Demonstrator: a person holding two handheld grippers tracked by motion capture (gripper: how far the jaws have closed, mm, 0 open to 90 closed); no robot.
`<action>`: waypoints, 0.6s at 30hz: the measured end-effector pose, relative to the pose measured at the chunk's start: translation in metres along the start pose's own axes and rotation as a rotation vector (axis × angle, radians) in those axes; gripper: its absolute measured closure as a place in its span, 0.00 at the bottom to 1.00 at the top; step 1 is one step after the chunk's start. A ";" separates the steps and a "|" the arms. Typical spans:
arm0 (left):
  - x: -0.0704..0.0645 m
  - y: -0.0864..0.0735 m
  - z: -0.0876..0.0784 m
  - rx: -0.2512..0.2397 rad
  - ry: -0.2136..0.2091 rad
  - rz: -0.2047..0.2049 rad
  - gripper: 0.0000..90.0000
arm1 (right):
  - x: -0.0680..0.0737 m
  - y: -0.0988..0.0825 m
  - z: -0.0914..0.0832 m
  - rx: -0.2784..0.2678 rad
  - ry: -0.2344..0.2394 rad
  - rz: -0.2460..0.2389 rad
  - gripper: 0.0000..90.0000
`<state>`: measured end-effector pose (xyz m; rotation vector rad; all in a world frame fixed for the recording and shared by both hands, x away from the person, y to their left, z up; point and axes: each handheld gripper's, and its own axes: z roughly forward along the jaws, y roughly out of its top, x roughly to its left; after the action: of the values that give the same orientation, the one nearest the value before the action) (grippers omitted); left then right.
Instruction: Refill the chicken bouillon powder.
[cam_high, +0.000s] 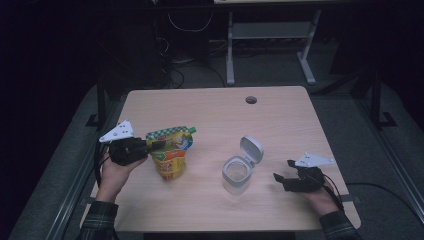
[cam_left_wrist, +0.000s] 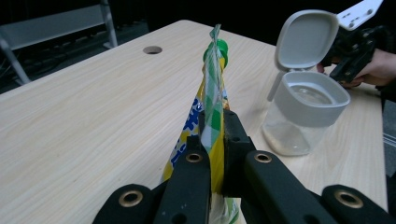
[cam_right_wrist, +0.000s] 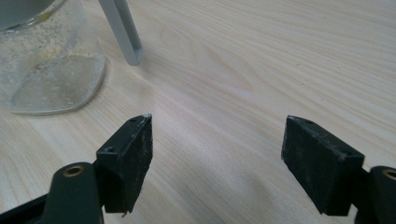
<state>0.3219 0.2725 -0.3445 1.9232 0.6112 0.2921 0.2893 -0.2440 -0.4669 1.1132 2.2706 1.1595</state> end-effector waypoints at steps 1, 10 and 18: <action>-0.001 0.002 0.000 -0.003 -0.002 0.002 1.00 | 0.000 0.000 0.000 0.000 0.000 0.001 0.27; -0.007 0.023 -0.003 -0.028 -0.036 0.015 1.00 | 0.000 0.000 0.000 0.003 -0.001 0.001 0.27; -0.014 0.041 -0.002 -0.032 -0.053 0.030 1.00 | 0.000 0.000 -0.001 0.005 0.002 0.013 0.27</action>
<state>0.3206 0.2528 -0.3057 1.9049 0.5402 0.2678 0.2891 -0.2447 -0.4665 1.1310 2.2717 1.1614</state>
